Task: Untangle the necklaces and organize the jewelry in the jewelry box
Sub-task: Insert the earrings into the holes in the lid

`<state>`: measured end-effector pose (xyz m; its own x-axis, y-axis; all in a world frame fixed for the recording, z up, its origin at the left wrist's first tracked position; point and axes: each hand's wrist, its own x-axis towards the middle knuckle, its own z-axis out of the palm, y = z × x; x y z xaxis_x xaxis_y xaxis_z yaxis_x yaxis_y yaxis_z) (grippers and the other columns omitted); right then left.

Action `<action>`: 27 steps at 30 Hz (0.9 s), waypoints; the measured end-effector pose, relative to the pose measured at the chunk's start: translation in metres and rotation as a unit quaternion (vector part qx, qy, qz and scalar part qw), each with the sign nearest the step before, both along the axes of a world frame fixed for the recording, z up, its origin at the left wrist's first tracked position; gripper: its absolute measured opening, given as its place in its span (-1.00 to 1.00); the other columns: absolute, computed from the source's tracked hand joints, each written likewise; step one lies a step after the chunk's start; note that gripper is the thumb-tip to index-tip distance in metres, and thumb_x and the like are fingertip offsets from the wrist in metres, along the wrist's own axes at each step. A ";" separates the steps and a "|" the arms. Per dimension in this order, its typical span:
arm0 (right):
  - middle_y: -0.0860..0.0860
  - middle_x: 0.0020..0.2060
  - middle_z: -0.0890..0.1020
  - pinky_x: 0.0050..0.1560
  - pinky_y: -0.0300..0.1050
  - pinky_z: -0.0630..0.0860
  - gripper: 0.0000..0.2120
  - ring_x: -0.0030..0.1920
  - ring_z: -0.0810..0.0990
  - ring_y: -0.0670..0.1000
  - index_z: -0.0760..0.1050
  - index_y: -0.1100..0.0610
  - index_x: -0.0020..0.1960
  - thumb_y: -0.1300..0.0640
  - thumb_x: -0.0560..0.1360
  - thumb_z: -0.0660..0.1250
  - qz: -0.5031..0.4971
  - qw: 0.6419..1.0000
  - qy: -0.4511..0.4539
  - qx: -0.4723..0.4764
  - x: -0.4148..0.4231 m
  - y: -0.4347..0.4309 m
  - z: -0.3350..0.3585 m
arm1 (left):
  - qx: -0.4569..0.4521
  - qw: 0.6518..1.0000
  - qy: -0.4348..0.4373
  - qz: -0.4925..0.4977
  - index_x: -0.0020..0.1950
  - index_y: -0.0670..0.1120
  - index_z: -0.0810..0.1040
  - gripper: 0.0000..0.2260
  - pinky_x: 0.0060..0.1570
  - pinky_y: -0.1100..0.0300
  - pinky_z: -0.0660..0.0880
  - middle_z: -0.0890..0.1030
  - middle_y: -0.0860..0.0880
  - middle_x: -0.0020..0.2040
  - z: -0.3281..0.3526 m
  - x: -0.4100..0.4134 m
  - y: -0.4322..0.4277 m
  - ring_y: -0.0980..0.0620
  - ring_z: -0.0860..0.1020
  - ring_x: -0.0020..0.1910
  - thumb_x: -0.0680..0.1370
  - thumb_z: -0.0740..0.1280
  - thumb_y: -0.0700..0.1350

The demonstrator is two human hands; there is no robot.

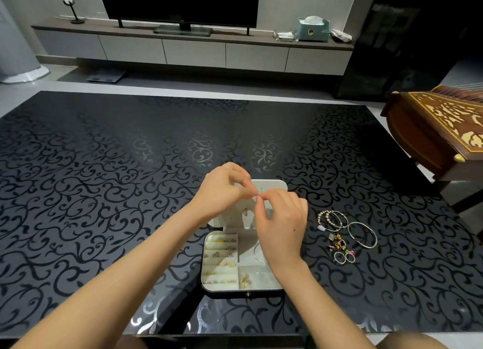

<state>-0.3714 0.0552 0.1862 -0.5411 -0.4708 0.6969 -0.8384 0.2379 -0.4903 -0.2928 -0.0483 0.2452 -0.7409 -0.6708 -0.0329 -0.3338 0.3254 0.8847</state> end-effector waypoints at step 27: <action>-0.04 -0.48 0.41 -0.39 -0.19 0.17 -0.78 -0.43 0.34 0.01 0.36 0.11 -0.43 0.20 0.37 0.27 -0.121 0.990 -0.064 0.035 0.017 -0.046 -0.012 | -0.159 0.984 -0.076 -0.014 -0.09 -0.03 0.59 -0.93 -0.25 0.58 0.35 0.56 0.14 -0.19 -0.007 -0.007 -0.033 0.21 0.51 -0.16 0.47 0.37 -0.17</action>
<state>-0.3541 0.0097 0.1746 -0.7259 -0.3623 0.5847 -0.6847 0.4610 -0.5644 -0.2996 -0.0811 0.2377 -0.7614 -0.6451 0.0638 -0.4414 0.5880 0.6778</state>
